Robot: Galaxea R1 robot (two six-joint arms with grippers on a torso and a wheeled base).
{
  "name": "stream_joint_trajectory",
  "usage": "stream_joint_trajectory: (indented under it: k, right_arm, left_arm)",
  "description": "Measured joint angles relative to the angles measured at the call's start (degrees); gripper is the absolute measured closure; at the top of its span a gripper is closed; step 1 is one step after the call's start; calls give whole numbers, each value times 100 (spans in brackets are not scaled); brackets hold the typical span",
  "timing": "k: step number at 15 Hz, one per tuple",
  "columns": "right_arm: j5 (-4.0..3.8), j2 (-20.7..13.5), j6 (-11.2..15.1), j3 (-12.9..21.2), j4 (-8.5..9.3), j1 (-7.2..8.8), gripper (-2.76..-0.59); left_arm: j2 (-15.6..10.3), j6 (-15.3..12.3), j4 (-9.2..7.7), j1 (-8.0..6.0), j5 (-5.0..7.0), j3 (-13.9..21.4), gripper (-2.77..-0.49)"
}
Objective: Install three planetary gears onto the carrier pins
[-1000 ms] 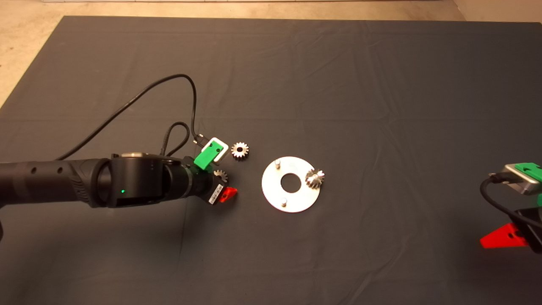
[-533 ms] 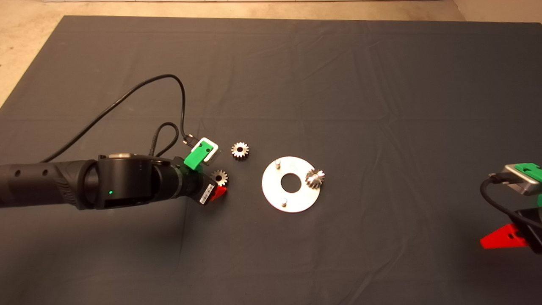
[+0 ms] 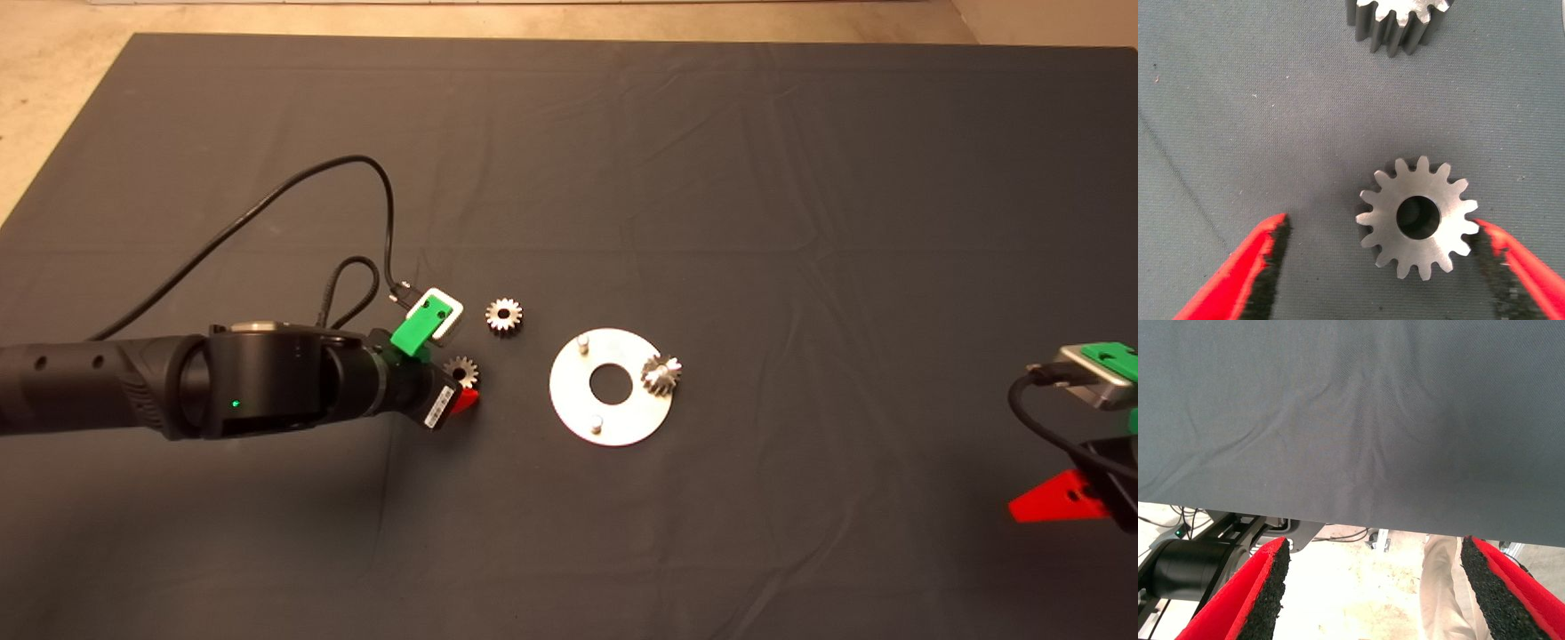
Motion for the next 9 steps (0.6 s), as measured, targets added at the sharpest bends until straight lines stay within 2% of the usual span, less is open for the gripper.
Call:
stream_joint_trajectory:
  k: [2, 5, 9]
  right_arm:
    - [0, 0, 0, 0, 0, 0, -189]
    - [-1, 0, 0, 0, 0, 0, -189]
    - [0, 0, 0, 0, 2, 0, -189]
  left_arm:
    - [0, 0, 0, 0, -68, 0, -180]
    - [0, -2, 0, 0, -77, 0, -178]
    - [-1, -26, 0, 1, -105, 0, -158]
